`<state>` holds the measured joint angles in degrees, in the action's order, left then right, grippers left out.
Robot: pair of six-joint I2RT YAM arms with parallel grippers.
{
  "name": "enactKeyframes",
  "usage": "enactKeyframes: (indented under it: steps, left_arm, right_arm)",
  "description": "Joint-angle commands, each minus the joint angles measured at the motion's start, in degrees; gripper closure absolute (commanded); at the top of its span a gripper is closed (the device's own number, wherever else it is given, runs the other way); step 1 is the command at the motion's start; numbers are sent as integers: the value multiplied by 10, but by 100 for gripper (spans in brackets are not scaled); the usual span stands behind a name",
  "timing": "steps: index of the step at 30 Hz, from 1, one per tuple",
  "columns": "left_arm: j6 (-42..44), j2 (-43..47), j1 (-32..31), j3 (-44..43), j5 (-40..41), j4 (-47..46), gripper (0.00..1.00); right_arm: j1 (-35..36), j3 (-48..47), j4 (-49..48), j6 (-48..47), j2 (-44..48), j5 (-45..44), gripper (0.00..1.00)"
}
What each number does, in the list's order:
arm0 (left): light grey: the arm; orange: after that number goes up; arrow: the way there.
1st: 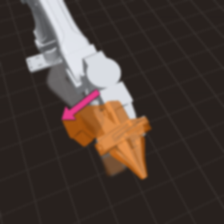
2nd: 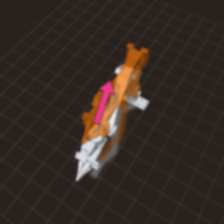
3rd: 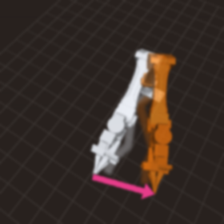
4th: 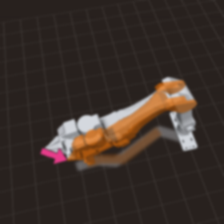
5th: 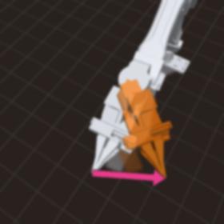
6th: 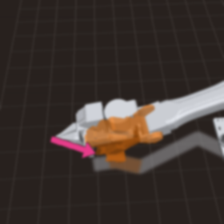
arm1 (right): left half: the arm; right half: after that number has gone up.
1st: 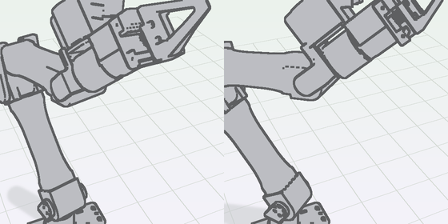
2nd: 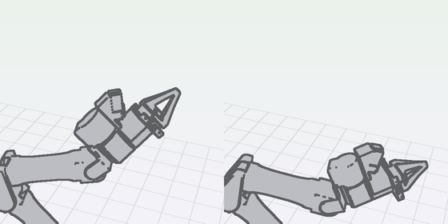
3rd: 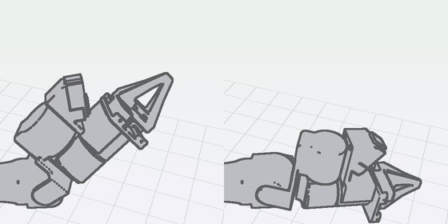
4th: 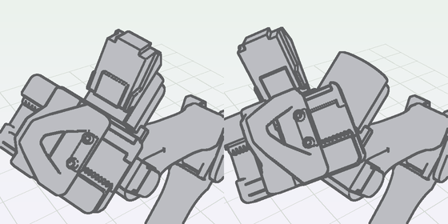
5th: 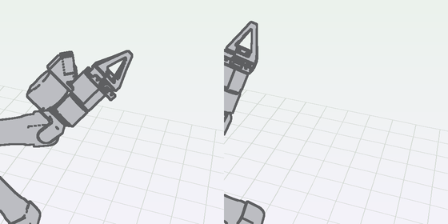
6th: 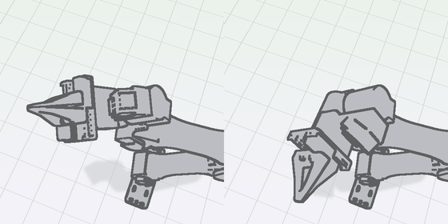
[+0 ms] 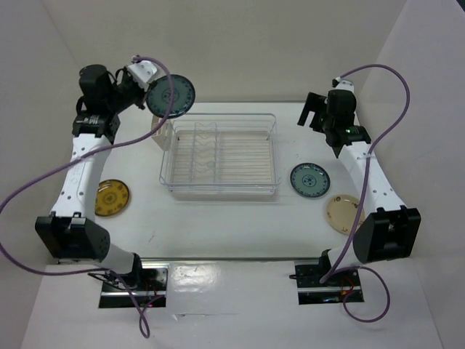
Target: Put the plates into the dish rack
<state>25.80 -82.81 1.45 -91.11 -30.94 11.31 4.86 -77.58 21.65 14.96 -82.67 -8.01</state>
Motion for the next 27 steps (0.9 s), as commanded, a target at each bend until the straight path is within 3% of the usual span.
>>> enactKeyframes:
  steps: [1,4,12,17,25,27]
  left_arm:
    - [96,-43,-41,-35,13,-34,100]
    - [135,-74,-60,-28,47,-59,100]
    - [210,-133,-100,-18,41,-124,100]
    - [290,-139,-100,30,-19,-175,100]
    - [361,-164,-100,16,-85,-132,100]
    - [389,-164,-100,27,-63,-132,100]
  right_arm:
    - [-2,21,12,1,35,-4,0]
    - [-2,38,17,1,35,-10,0]
    - [-2,38,35,17,30,-54,0]
    - [-2,38,48,31,30,-49,0]
    - [-2,45,61,44,30,-61,0]
    - [-2,45,61,44,30,-61,0]
